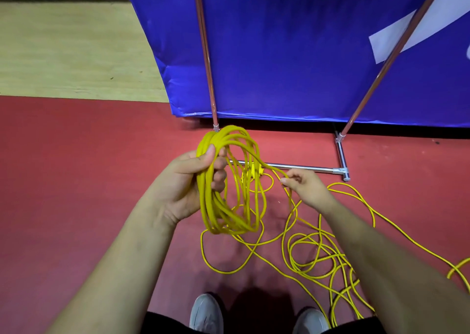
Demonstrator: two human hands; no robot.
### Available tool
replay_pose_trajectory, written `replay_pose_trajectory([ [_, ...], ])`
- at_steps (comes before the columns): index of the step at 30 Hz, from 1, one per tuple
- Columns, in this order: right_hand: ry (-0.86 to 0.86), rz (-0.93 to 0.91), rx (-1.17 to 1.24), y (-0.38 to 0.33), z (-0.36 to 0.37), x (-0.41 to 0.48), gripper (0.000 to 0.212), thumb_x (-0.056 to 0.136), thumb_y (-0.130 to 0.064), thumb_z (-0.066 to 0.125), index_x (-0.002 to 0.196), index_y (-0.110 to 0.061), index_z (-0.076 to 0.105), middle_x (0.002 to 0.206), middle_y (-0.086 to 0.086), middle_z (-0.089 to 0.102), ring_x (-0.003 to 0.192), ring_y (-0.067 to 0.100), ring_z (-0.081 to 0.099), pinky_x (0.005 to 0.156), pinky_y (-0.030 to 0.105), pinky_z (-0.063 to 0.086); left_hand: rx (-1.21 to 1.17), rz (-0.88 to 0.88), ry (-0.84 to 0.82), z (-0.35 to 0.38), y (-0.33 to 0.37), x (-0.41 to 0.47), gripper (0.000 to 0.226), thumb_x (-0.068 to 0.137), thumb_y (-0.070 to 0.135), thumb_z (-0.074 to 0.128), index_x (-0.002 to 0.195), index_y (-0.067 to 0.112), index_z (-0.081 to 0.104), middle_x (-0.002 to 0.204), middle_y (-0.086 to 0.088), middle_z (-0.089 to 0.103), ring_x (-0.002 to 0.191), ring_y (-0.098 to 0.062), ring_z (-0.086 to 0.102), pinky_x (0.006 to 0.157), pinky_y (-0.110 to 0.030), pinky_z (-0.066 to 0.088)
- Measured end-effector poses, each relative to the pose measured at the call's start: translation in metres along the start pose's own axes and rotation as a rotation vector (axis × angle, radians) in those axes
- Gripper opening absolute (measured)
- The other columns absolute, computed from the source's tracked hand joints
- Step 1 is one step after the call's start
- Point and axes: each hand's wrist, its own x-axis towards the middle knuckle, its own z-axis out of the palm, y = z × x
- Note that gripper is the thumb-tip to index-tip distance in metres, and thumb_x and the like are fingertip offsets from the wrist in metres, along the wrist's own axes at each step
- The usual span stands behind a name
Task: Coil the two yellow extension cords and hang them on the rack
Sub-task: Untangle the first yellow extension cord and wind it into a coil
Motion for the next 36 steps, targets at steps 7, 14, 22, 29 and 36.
replay_pose_trajectory([
  [7,-0.105,0.289,0.065,0.028,0.02,-0.01,0.022,0.091,-0.008,0.064,0.076,-0.012,0.049,0.061,0.002,0.061,0.054,0.015,0.052,0.057,0.028,0.041,-0.062,0.167,0.099,0.006,0.011,0.004,0.016,0.087,0.024,0.053,0.091,0.009,0.057,0.119,-0.018,0.066,0.114,-0.03,0.062,0.093,-0.035,0.051],
  [14,-0.317,0.109,-0.257,-0.057,0.007,-0.009,0.026,0.086,-0.009,0.069,0.063,-0.017,0.061,0.054,0.001,0.06,0.046,0.011,0.046,0.048,0.022,0.036,0.271,0.181,0.39,-0.001,0.003,0.013,0.015,0.091,0.009,0.054,0.103,0.008,0.062,0.088,-0.005,0.076,0.081,-0.015,0.072,0.065,-0.02,0.056],
  [22,-0.501,-0.18,0.054,-0.157,-0.017,-0.042,0.003,0.086,-0.004,0.068,0.086,-0.003,0.071,0.049,-0.007,0.046,0.043,0.003,0.035,0.042,0.014,0.028,0.48,-0.125,0.213,0.002,-0.014,0.011,0.012,0.087,0.004,0.058,0.099,0.002,0.057,0.093,-0.029,0.07,0.085,-0.041,0.07,0.075,-0.044,0.058],
  [29,-0.196,-0.191,0.225,-0.111,-0.038,-0.025,0.002,0.085,-0.007,0.067,0.086,-0.007,0.068,0.062,0.0,0.06,0.058,0.012,0.05,0.059,0.024,0.042,0.13,-0.05,0.124,0.011,-0.006,0.011,0.008,0.085,0.004,0.051,0.088,0.005,0.057,0.067,-0.007,0.054,0.046,-0.011,0.047,0.043,-0.023,0.044],
  [36,-0.127,-0.102,0.236,-0.071,-0.026,-0.023,0.012,0.09,-0.007,0.062,0.089,-0.015,0.072,0.061,-0.009,0.061,0.063,0.009,0.049,0.067,0.025,0.041,0.245,-0.196,0.186,0.009,-0.009,0.007,0.01,0.073,0.001,0.063,0.08,-0.002,0.07,0.073,-0.021,0.07,0.056,-0.026,0.07,0.048,-0.031,0.057],
])
